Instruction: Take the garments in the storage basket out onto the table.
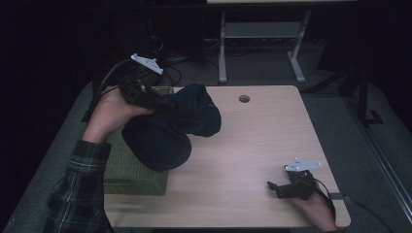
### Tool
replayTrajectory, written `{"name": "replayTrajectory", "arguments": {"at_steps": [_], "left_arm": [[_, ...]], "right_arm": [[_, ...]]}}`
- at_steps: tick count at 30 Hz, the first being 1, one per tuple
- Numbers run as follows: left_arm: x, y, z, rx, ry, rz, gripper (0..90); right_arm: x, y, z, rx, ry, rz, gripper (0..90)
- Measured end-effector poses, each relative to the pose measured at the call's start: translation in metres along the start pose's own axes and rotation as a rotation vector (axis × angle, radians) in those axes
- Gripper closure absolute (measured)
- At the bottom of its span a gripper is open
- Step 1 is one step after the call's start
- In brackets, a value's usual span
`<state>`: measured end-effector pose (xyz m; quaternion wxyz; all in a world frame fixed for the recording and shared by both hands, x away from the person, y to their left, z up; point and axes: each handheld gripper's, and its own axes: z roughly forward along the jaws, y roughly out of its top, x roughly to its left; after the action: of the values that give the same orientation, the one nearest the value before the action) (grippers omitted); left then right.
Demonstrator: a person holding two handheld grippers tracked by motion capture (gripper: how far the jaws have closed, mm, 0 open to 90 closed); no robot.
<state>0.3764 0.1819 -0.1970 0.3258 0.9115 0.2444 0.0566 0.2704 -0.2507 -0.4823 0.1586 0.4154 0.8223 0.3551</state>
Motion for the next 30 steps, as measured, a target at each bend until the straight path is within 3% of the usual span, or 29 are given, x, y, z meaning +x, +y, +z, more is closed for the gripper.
{"name": "replayTrajectory", "arguments": {"at_steps": [14,30], "left_arm": [[-0.017,0.027,0.041,0.056,-0.040,0.075,75.1],[-0.043,0.051,0.101,0.081,-0.087,0.102,75.1]], "right_arm": [[0.000,0.000,0.000,0.000,0.001,0.004,8.7],[0.000,0.000,0.000,0.000,-0.001,-0.001,8.7]]}}
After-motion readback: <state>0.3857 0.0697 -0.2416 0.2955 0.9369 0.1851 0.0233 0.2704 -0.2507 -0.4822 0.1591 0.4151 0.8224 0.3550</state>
